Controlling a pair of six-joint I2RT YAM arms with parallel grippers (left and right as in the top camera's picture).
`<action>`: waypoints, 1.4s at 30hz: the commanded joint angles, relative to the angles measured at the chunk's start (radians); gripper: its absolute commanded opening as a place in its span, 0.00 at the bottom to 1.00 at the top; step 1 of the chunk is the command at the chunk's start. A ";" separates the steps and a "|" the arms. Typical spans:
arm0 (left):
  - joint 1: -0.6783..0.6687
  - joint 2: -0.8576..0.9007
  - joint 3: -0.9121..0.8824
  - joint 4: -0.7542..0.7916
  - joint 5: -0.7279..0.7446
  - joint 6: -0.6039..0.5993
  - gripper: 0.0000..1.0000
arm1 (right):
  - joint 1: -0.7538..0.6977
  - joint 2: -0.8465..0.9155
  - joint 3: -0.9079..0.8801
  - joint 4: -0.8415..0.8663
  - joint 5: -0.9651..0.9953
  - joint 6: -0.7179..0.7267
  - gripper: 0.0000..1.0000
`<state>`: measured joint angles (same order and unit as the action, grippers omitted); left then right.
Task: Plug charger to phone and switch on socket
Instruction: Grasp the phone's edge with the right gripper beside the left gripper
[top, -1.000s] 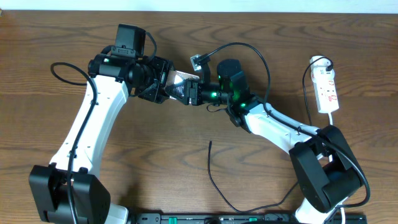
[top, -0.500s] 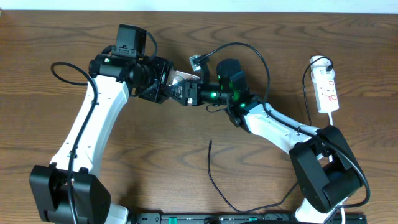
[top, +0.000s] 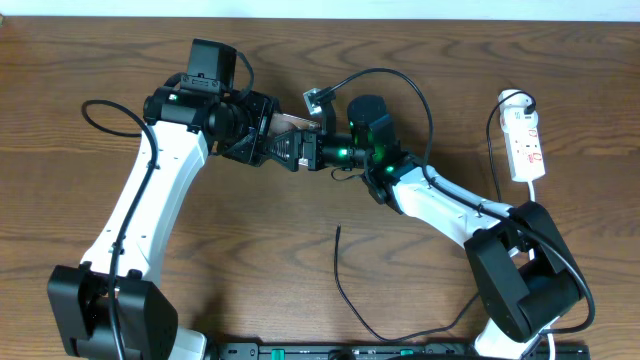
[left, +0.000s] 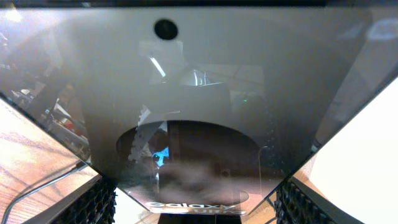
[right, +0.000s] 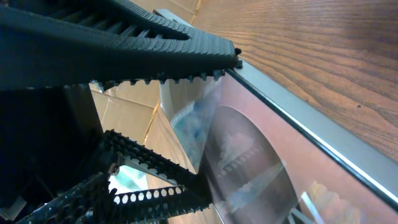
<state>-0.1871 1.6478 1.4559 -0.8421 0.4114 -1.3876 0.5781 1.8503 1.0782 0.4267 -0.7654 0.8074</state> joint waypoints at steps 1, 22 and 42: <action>0.001 -0.002 0.020 0.005 -0.036 0.002 0.07 | 0.005 -0.015 0.014 0.004 -0.030 0.000 0.99; 0.003 -0.002 0.020 0.005 -0.027 0.002 0.08 | -0.006 -0.015 0.014 -0.012 -0.030 -0.001 0.99; 0.011 -0.002 0.020 0.018 0.050 0.002 0.07 | -0.045 -0.015 0.014 -0.027 -0.109 -0.062 0.99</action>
<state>-0.1848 1.6478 1.4559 -0.8337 0.4053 -1.3876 0.5377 1.8503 1.0782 0.4011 -0.8436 0.7795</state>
